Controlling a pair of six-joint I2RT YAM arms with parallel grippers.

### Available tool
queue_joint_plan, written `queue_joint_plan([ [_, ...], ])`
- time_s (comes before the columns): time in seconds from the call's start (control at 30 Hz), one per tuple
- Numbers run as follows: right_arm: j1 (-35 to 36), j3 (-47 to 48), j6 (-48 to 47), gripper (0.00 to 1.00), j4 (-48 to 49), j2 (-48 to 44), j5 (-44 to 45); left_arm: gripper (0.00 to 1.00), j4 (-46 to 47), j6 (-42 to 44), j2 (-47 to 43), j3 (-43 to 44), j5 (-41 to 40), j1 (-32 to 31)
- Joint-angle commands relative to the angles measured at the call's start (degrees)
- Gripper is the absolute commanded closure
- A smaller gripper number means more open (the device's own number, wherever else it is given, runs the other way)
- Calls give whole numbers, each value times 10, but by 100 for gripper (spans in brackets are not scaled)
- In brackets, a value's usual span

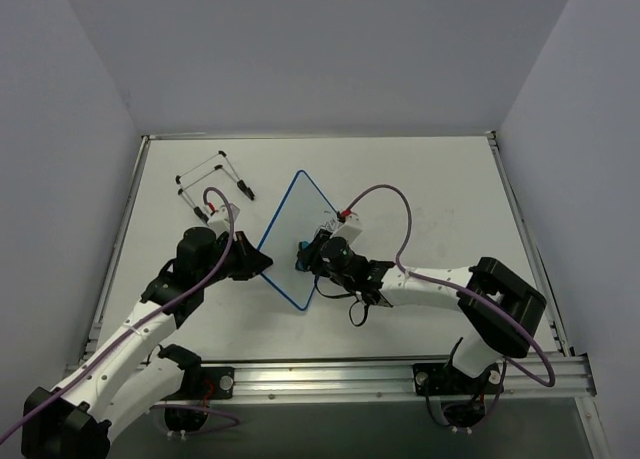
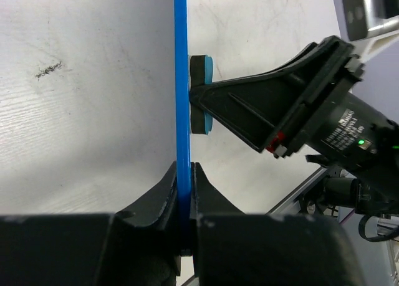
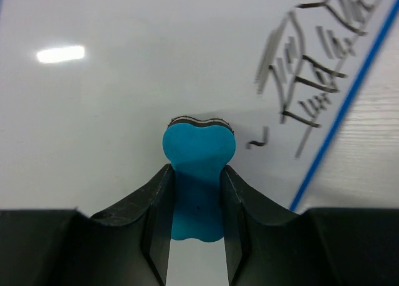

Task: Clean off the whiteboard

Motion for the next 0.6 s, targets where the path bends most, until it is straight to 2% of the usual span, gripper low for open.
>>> queue_joint_plan([
  [0.0,1,-39,18,100,-72,40,28,98,66,-24,-28,27,91,-12],
  [0.17,32,-36,32,100,-126,31,68,98,75,-27,-22,23,89,-12],
  [0.3,81,8,30,100,-140,21,84,98,96,-35,-12,15,91,-12],
  [0.43,104,64,20,100,-110,17,93,98,98,-41,-11,10,96,-12],
  [0.57,97,97,7,100,-104,19,107,98,125,-46,-14,-1,103,-13],
])
